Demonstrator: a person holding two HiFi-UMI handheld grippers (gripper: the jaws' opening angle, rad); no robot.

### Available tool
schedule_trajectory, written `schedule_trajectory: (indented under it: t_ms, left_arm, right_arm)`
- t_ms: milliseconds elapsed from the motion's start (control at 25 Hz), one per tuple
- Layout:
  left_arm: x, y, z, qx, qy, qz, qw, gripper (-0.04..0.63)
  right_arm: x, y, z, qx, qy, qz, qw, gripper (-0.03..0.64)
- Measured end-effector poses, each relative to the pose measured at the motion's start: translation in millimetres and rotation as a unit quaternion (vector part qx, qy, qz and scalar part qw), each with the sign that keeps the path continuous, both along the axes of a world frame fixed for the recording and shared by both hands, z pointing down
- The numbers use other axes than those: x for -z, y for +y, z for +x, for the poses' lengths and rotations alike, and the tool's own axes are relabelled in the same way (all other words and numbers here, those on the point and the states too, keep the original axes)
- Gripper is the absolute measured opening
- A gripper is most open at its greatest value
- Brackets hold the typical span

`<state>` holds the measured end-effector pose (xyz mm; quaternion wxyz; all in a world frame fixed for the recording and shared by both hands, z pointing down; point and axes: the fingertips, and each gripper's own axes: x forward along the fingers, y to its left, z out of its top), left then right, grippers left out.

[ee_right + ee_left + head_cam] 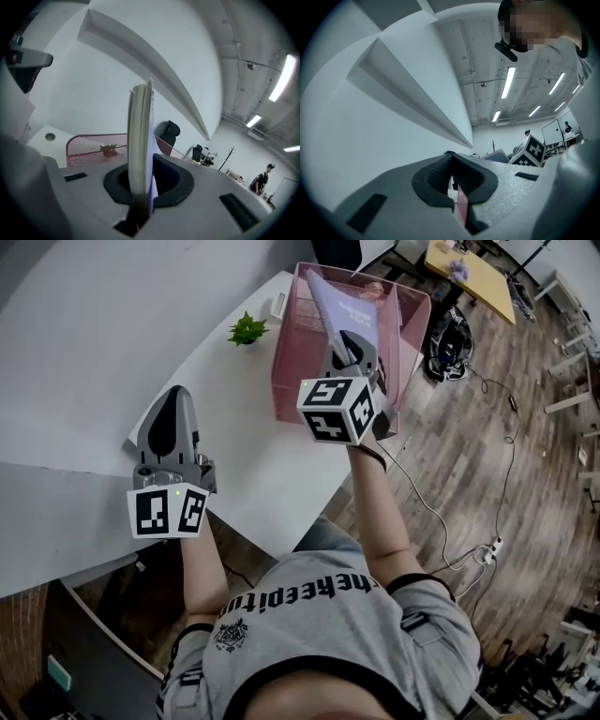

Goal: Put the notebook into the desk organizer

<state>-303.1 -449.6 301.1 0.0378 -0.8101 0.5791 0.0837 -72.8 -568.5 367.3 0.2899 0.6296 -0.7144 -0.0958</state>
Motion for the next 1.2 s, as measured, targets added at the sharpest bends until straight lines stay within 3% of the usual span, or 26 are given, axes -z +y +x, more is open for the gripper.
schedule_trajectory:
  t_ms: [200,440,680,1200]
  left_arm:
    - [-2.2,5.9,-4.2,0.005,0.001,-0.001,1.0000,0.003]
    - [-6.2,9.0,-2.1,0.003,0.001,-0.004,1.0000,0.003]
    - [-8.7,11.2,2.4,-0.002,0.000,-0.009,1.0000,0.003]
    - [-4.2,18.0,1.9,-0.006,0.002,-0.008,0.9999,0.003]
  right_arm:
    - [-28.6,-1.3,-0.5,0.003,0.062,-0.041,0.997,0.032]
    - [-48.7,-4.9,-2.9,0.028,0.082,-0.089,0.992,0.054]
    - [-58.2,-0.4,-12.4,0.079,0.045,-0.138,0.986,0.092]
    - [-57.0,18.3,-33.2,0.182,-0.043,-0.215,0.959,0.244]
